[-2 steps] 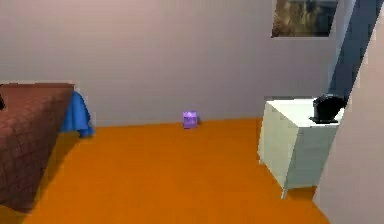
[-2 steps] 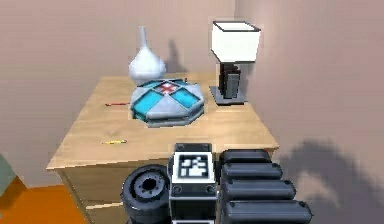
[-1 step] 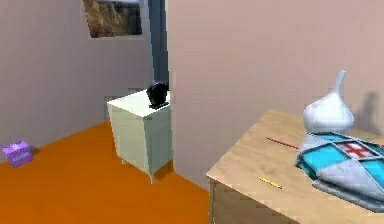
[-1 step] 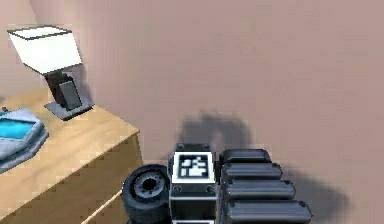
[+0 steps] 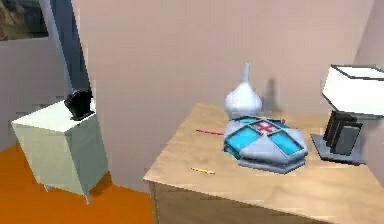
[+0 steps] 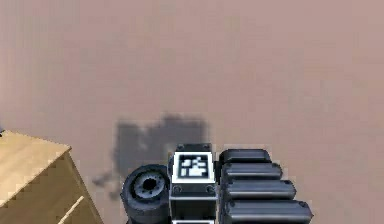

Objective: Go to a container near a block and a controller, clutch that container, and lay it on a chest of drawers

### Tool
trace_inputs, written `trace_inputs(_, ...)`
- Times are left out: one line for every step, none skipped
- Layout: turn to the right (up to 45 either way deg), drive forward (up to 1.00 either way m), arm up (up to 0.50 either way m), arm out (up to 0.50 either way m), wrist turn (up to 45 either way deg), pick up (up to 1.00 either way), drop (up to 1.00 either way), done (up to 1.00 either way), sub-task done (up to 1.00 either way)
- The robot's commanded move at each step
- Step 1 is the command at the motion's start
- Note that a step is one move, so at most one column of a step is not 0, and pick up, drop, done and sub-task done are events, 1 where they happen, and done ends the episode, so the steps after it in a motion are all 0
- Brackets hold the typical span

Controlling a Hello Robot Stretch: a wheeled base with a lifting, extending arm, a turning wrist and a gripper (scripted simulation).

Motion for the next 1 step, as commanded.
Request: trace_inputs(-45.0,0.00,0.00,0.00,0.0,0.00,0.00,0.00,0.00)
